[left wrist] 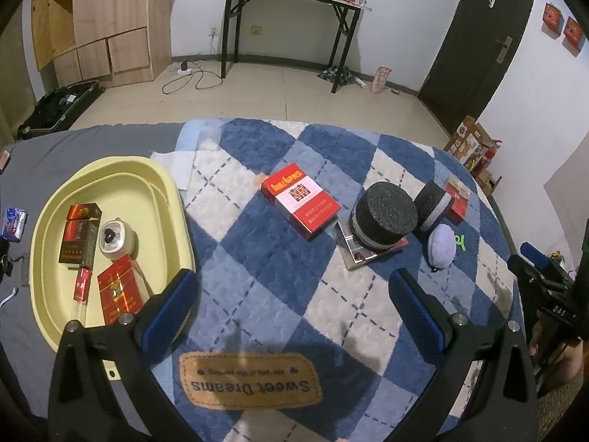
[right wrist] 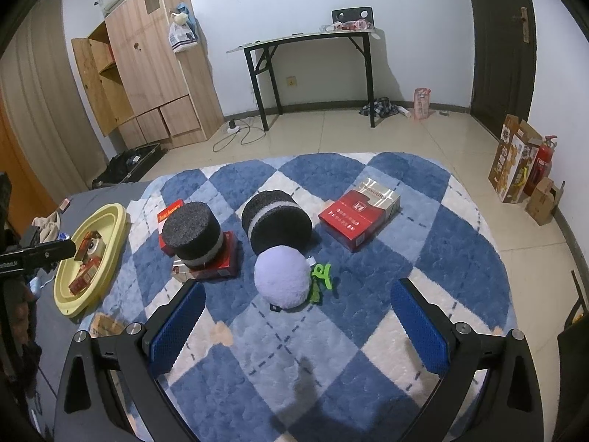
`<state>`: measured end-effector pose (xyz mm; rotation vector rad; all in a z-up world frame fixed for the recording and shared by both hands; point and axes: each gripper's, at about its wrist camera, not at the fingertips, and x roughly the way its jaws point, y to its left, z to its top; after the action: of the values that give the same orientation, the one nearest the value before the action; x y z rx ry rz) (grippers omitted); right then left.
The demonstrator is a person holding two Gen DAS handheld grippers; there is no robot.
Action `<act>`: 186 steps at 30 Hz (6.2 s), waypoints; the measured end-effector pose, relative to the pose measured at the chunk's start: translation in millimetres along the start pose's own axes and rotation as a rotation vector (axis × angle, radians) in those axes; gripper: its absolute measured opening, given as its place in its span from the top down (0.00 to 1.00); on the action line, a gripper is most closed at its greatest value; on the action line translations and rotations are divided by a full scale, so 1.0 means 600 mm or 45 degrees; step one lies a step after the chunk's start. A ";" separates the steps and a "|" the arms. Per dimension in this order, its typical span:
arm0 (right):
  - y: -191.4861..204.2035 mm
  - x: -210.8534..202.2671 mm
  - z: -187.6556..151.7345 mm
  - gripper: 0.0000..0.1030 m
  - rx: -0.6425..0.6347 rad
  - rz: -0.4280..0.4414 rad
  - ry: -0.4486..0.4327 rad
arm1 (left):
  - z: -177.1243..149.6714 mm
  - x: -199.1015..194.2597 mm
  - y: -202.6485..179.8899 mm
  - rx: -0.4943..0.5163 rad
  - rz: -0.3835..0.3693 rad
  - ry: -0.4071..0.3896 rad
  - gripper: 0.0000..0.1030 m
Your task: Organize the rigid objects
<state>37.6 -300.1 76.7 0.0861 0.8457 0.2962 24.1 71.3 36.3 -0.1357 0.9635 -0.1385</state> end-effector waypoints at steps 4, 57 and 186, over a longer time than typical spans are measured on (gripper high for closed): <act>0.000 0.000 0.001 0.00 0.002 -0.002 0.000 | 0.002 -0.005 0.004 -0.015 -0.003 -0.007 0.00; 0.007 0.240 -0.012 0.22 0.011 -0.068 0.116 | 0.064 0.229 -0.179 0.332 -0.116 0.214 0.03; -0.110 0.171 0.016 0.34 0.234 0.293 0.128 | 0.021 0.312 -0.272 1.207 -0.036 0.393 0.10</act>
<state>123.5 -332.7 -3.9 0.3436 0.9637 0.4412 130.5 -121.9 -79.0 0.7631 1.1118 -0.6378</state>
